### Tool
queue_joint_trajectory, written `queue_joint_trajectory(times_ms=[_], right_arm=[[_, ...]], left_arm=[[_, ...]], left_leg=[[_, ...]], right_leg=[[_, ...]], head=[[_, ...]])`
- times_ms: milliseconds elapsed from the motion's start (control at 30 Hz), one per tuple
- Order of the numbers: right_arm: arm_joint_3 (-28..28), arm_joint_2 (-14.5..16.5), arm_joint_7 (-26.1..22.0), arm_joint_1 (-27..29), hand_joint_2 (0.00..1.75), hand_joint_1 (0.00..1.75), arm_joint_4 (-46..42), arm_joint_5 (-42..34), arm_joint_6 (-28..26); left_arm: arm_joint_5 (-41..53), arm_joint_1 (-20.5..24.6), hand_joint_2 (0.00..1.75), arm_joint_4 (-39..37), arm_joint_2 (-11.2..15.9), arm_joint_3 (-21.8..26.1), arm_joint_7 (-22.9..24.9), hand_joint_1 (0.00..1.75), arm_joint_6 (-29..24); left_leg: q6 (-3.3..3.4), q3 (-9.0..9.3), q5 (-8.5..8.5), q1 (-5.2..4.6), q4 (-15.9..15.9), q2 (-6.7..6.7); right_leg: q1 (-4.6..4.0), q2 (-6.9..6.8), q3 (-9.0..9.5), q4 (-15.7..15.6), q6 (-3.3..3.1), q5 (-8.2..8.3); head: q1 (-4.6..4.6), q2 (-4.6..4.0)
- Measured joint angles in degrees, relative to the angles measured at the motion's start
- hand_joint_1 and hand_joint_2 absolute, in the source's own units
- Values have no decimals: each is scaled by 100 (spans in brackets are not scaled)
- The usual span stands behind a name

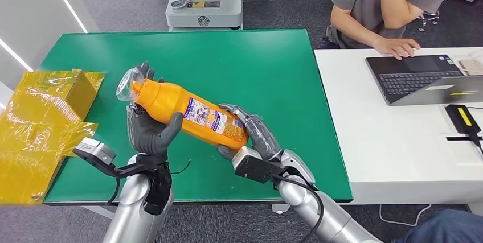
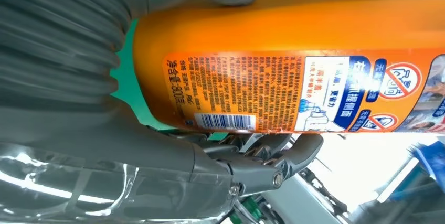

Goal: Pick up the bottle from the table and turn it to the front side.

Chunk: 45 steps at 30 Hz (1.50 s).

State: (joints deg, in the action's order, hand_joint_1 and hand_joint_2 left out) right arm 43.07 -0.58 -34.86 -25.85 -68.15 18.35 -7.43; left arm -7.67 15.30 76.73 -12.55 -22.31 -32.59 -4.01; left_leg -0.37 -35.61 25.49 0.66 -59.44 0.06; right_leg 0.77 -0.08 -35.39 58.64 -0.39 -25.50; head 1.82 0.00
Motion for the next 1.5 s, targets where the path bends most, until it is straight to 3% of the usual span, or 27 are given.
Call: queue_joint_trajectory(times_ms=[433, 467, 600, 1133, 1167, 1267, 1300, 1500], right_arm=[[-21, 23, 43, 18, 175, 175, 341, 218, 533], [-28, 23, 39, 23, 175, 175, 353, 226, 547], [-45, 23, 37, 43, 175, 175, 379, 247, 571], [-185, 23, 55, 104, 175, 175, 384, 270, 578], [-197, 23, 46, 111, 175, 159, 384, 284, 569], [-275, 32, 16, 175, 175, 28, 371, 311, 433], [-302, 37, 17, 193, 175, 0, 357, 296, 368], [-373, 48, 29, 204, 175, 0, 285, 257, 230]], left_arm=[[55, 4, 175, -138, -31, 4, 11, 0, 68], [58, 6, 175, -148, -33, 4, 13, 6, 76], [74, 7, 175, -166, -38, 4, 14, 173, 101], [83, -5, 175, -163, -59, 4, 15, 175, 134], [90, -6, 175, -163, -65, 4, 14, 175, 134], [132, -7, 175, -163, -95, 11, 6, 175, 136], [140, -7, 175, -163, -98, 15, 4, 175, 136], [150, -12, 175, -163, -94, 21, 4, 175, 133]], left_leg=[[0, -1, 0, 0, 0, 0], [0, -1, 0, 0, 0, 0], [0, -1, 0, 0, -1, 0], [0, -1, 0, 0, -1, 0], [0, -1, 0, 0, 0, -1], [0, -1, 0, 0, 0, -1], [0, -2, 0, 0, 0, -1], [0, -1, 0, 0, 0, -1]], right_leg=[[0, 0, -1, -1, 0, 0], [0, 0, -1, -1, 0, 0], [0, 0, -1, -1, 0, 0], [0, 0, -1, 0, 0, 0], [0, -1, -1, 0, 0, 0], [0, -1, 0, 0, 0, 0], [0, -1, -1, 0, 0, 0], [0, -1, 0, 0, 0, 0]], head=[[-1, 0], [-1, 0], [-1, 0], [-1, 0], [-1, 0], [-1, 0], [-1, 0], [-1, 0]])
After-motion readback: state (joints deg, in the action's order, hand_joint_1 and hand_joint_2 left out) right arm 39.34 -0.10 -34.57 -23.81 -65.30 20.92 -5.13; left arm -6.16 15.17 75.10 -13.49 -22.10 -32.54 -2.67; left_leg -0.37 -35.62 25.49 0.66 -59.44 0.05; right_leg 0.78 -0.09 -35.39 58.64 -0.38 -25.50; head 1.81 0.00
